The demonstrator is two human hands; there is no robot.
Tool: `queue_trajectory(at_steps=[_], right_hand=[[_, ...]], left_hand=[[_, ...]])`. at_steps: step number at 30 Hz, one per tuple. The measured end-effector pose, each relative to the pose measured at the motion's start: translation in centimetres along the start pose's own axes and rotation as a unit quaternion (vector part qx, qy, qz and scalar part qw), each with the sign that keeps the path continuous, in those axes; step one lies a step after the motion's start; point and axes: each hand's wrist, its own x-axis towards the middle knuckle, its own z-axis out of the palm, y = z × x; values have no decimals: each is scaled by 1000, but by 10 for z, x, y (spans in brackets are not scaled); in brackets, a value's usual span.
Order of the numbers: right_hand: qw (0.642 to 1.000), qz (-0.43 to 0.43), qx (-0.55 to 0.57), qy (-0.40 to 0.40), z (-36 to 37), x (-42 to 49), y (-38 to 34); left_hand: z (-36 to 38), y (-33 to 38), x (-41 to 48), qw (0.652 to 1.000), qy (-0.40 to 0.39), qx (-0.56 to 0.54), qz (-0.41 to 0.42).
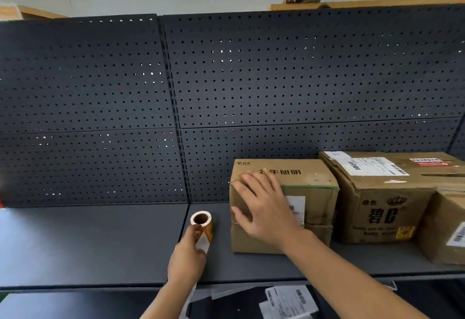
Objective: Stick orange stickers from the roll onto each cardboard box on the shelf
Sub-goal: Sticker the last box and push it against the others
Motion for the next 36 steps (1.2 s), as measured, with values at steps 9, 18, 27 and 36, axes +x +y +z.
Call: queue_trajectory(at_steps=[9, 18, 27, 36], right_hand=[[976, -110, 183, -32, 26, -7, -27], [912, 171, 318, -193, 69, -12, -71], [849, 338, 367, -173, 102, -17, -94], [781, 390, 468, -138, 120, -28, -96]], left_hand=[[-3, 10, 8, 998, 6, -47, 34], [-10, -1, 16, 995, 1, -100, 13], [-12, -4, 12, 985, 33, -169, -9], [-13, -14, 10, 975, 16, -222, -13]])
